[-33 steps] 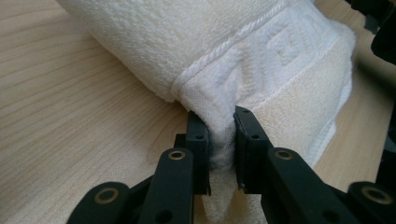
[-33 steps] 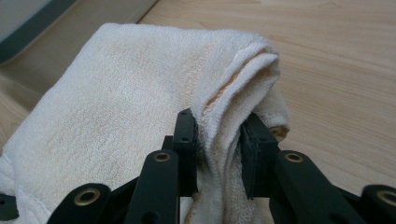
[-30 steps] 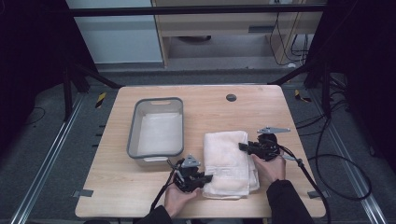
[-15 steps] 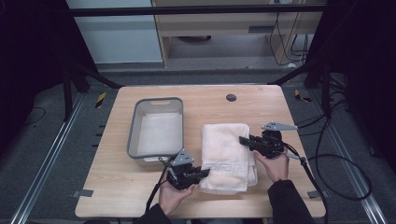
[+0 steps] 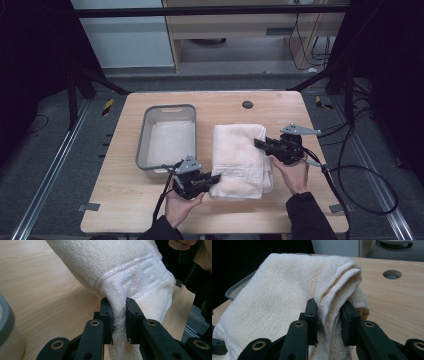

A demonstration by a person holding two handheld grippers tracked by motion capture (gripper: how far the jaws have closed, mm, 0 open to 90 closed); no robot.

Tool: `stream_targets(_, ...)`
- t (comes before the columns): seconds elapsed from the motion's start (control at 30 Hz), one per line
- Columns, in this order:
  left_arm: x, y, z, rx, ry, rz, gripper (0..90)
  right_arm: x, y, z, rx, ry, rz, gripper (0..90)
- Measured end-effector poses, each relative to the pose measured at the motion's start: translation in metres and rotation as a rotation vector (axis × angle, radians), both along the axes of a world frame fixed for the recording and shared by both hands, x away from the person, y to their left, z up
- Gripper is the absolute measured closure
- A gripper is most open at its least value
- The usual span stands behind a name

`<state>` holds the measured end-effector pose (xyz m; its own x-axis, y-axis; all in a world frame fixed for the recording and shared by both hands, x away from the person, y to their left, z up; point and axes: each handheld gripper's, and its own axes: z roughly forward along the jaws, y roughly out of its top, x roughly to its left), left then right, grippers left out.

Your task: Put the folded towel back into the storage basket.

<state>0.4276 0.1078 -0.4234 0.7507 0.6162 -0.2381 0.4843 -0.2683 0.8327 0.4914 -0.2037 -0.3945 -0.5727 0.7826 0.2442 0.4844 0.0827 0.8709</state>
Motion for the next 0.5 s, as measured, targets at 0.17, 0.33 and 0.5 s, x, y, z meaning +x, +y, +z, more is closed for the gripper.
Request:
stream_targets(0.17, 0.002, 0.006, 0.011, -0.005, -0.022, 0.009, 77.9, 0.003, 0.007, 0.012, 0.007, -0.028, 0.002, 71.0)
stream_targets(0.33, 0.005, 0.014, 0.019, -0.012, -0.038, 0.024, 77.9, 0.009, 0.015, 0.021, 0.014, -0.040, 0.003, 71.0)
stream_targets(0.5, 0.007, 0.023, 0.028, -0.035, -0.055, 0.037, 77.9, 0.012, 0.024, 0.035, 0.011, -0.062, 0.006, 71.1)
